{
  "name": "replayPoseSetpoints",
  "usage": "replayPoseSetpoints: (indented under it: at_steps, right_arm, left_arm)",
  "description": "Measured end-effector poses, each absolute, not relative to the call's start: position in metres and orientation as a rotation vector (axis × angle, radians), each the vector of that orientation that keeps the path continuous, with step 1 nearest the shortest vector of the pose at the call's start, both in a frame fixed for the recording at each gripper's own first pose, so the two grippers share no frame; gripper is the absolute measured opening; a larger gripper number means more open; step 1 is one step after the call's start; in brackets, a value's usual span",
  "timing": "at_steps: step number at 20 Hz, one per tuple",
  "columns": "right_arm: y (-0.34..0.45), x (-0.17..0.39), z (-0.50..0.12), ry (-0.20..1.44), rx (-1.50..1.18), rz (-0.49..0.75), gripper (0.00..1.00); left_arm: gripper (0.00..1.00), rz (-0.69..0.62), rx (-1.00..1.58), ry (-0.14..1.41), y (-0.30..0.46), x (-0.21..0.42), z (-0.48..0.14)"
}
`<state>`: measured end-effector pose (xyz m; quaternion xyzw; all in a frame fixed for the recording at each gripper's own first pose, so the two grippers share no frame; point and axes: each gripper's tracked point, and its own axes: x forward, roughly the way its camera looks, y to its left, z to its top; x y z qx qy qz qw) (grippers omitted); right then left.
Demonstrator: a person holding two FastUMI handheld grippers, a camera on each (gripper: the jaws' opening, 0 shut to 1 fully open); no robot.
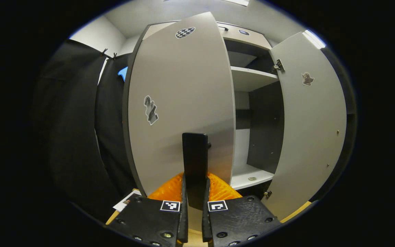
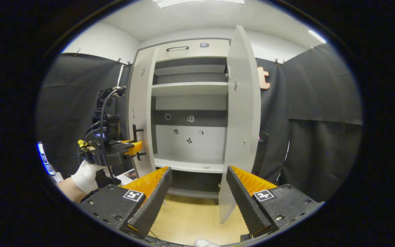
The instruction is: Open the right door of the double-door shoe cabinet with the right hand, and open the left door with the left hand.
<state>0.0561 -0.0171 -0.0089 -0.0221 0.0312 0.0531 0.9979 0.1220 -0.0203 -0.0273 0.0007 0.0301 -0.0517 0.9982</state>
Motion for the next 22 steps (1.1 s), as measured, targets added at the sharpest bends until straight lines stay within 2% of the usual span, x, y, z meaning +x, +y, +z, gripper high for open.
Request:
replayPoseSetpoints:
  at_steps: [3,4,12,13,15,22]
  right_arm:
    - [-0.021,0.073,-0.007,0.056,-0.046,0.129,1.0]
    - [-0.022,0.079,-0.007,0.056,-0.047,0.137,1.0]
    - [-0.018,0.105,-0.007,0.063,-0.047,0.186,1.0]
    - [-0.016,0.109,-0.008,0.061,-0.045,0.192,1.0]
    - [-0.012,0.115,-0.009,0.062,-0.044,0.204,1.0]
    - [0.023,0.105,-0.016,0.068,-0.042,0.244,1.0]
  left_arm:
    - [0.15,-0.099,-0.012,0.062,-0.005,0.107,-0.028]
    - [0.08,-0.097,-0.011,0.061,-0.001,0.104,-0.027]
    - [0.07,-0.041,0.014,0.051,0.038,0.08,-0.029]
    - [0.02,-0.043,0.015,0.054,0.042,0.078,-0.029]
    - [0.02,-0.036,0.018,0.053,0.049,0.074,-0.029]
    - [0.0,0.059,0.026,0.047,0.098,0.06,-0.03]
